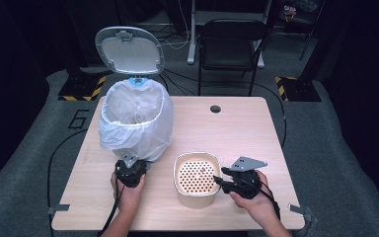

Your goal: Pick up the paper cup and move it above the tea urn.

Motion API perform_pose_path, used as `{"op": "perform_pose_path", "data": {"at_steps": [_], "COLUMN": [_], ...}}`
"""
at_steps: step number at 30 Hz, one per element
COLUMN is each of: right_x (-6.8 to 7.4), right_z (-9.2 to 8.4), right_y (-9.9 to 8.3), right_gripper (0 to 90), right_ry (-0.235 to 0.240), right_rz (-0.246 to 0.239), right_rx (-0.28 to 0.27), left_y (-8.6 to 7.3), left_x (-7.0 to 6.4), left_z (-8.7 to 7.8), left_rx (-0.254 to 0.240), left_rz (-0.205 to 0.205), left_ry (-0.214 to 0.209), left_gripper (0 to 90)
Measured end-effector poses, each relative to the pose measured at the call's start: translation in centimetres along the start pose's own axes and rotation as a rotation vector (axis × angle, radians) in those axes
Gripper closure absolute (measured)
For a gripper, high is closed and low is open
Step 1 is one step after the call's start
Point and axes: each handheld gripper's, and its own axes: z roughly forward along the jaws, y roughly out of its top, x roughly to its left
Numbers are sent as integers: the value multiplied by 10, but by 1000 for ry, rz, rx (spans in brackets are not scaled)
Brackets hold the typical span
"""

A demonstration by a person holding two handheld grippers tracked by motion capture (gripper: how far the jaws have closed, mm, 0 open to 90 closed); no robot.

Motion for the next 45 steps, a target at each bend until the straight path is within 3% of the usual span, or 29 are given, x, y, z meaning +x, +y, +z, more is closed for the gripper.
{"op": "perform_pose_path", "data": {"at_steps": [10, 16, 21, 26, 31, 40, 45], "right_x": [4, 3, -3, -16, -27, -37, -39], "right_z": [-13, -16, -26, -38, -47, -44, -39], "right_y": [-10, -16, -14, -15, -24, -49, -60], "right_gripper": [542, 469, 442, 413, 364, 195, 156], "right_ry": [-18, 5, 11, -9, -45, -105, -94], "right_rz": [10, 42, 53, 80, 72, 61, 71], "right_rx": [13, -22, -82, -110, -139, -111, -105], "left_y": [0, 0, 0, 0, 0, 0, 0], "left_x": [0, 0, 0, 0, 0, 0, 0], "left_z": [0, 0, 0, 0, 0, 0, 0], "left_rx": [0, 4, 0, 0, -2, 5, -4], "left_rz": [1, 2, 0, 0, 1, 1, -1], "left_ry": [0, -1, 0, 0, 1, -1, 2], "left_gripper": [639, 639, 639, 639, 639, 639, 639]}}
